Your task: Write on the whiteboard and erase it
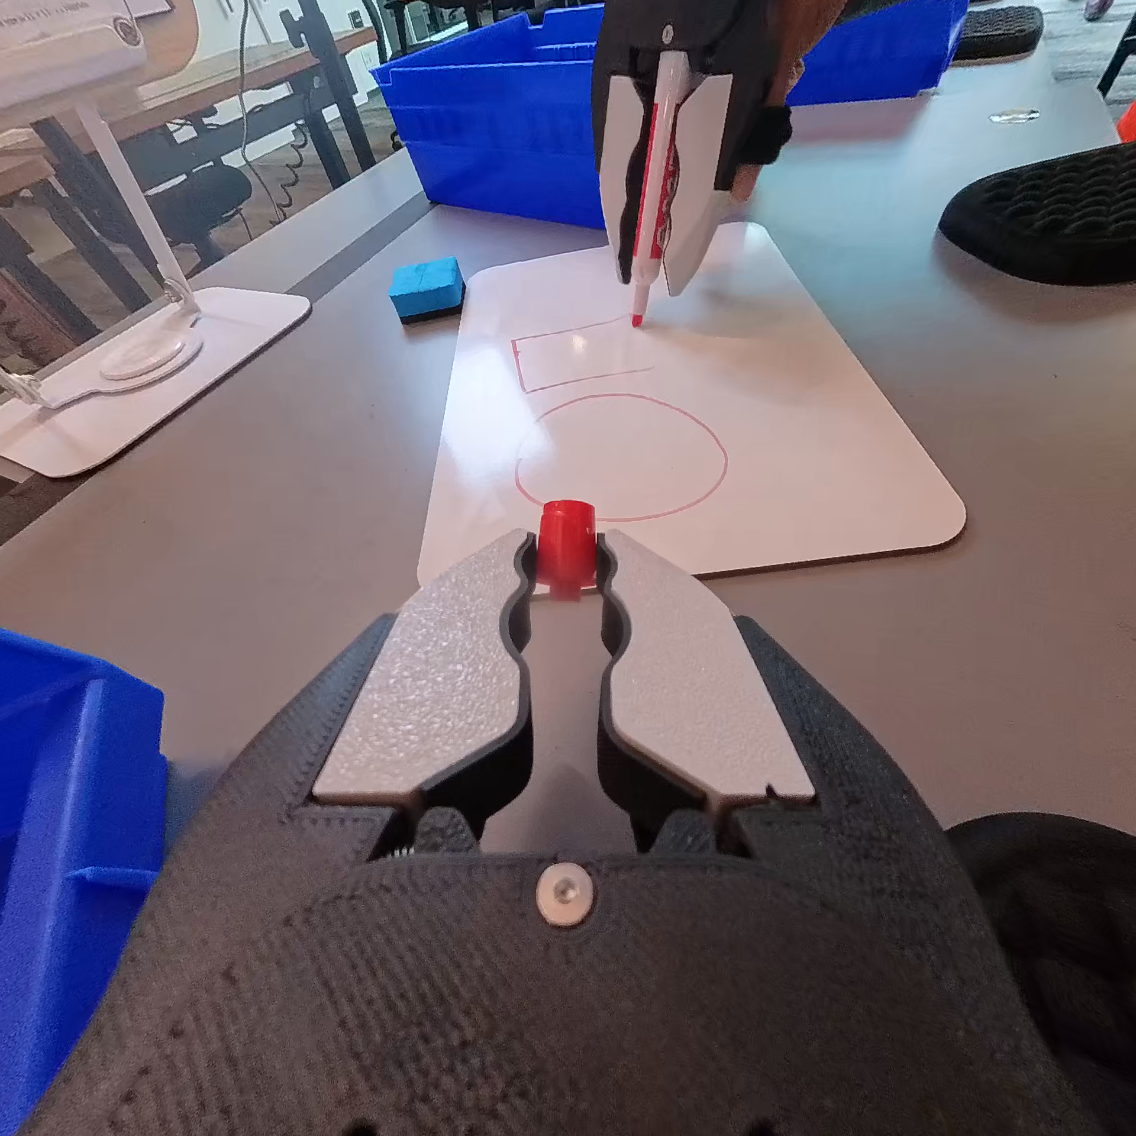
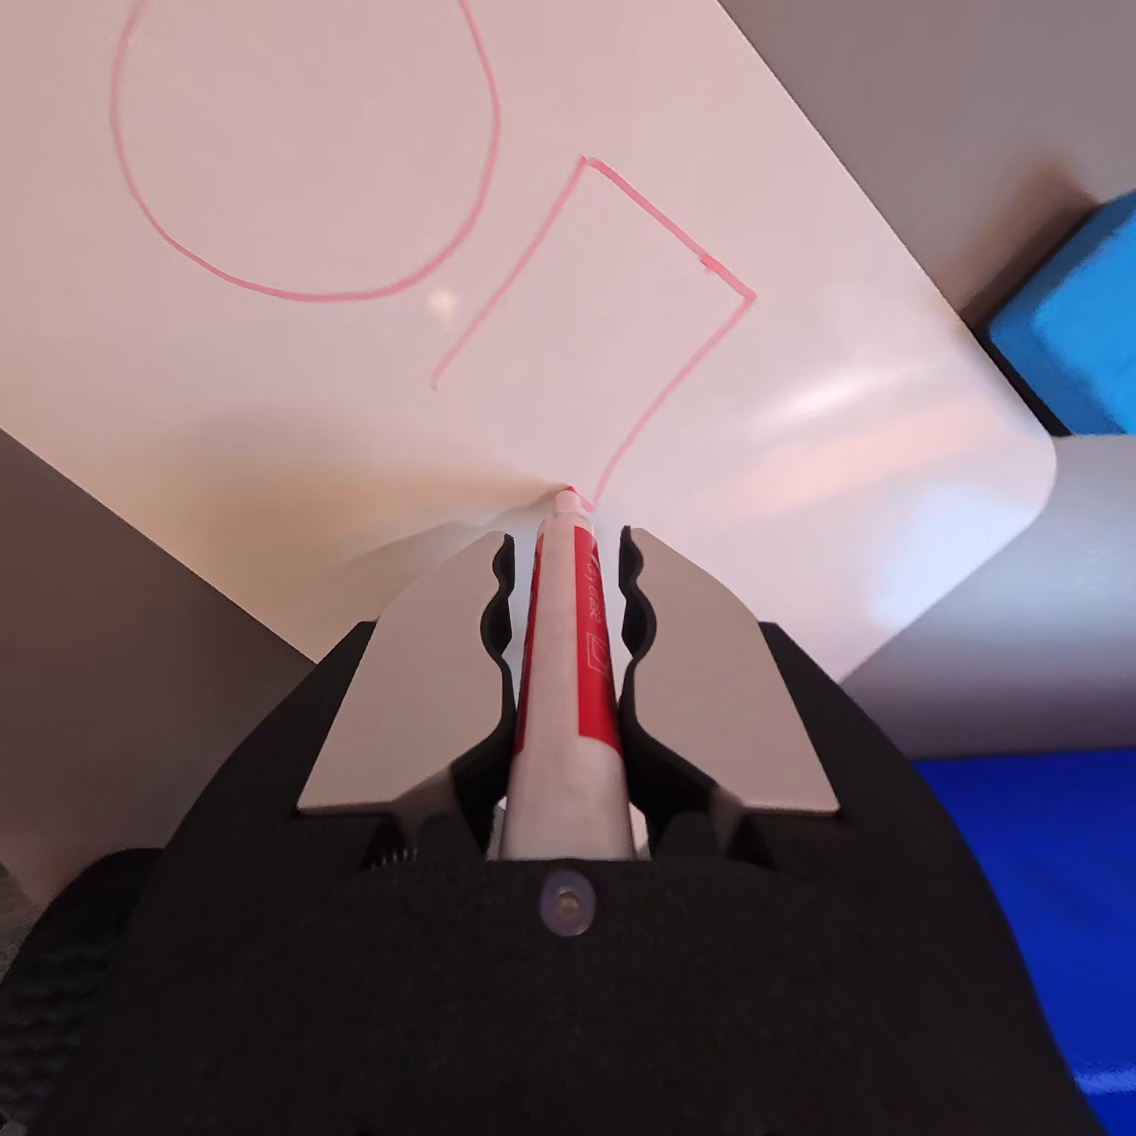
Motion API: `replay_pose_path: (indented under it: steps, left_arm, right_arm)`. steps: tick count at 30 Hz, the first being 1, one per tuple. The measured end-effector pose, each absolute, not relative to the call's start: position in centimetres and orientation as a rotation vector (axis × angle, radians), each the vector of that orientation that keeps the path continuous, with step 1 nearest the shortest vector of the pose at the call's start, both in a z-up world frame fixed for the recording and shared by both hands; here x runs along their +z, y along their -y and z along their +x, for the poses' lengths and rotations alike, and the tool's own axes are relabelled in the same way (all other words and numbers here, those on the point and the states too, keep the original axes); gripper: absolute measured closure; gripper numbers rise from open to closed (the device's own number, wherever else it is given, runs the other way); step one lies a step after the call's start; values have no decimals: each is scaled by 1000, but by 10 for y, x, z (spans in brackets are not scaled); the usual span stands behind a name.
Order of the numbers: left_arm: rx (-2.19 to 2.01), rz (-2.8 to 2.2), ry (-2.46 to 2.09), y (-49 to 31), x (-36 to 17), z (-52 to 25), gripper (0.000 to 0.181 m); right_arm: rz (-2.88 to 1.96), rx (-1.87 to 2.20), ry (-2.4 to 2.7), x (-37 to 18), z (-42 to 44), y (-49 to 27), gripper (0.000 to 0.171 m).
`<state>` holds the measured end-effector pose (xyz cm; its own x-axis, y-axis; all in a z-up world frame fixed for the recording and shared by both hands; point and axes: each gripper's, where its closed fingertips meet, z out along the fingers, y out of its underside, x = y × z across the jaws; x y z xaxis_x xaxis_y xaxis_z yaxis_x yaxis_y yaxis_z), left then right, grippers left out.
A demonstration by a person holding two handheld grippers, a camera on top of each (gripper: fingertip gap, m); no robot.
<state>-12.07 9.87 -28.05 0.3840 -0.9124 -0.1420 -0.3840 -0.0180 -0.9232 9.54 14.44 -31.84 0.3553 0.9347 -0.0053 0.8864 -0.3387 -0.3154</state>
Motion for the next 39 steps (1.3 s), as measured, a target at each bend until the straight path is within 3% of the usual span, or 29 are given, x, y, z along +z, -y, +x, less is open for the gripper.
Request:
replay_pose_path:
  steps: [8, 14, 19, 39]
  left_arm:
    - [-635, -1601, -1186, -98, -281, -121, 163]
    - [-639, -1602, -1191, -97, -282, -120, 163]
    - [-630, -1606, -1190, -98, -283, -121, 163]
    - [-644, -1624, -1188, -101, -286, -122, 163]
  right_arm:
    - [-2205, 336, 1753, -318, 47, -117, 138]
    - [-2228, 305, 1526, -294, 85, -162, 138]
    - [-2239, 279, 1499, -304, 100, -184, 138]
    - [-2285, 278, 1608, -318, 90, -194, 138]
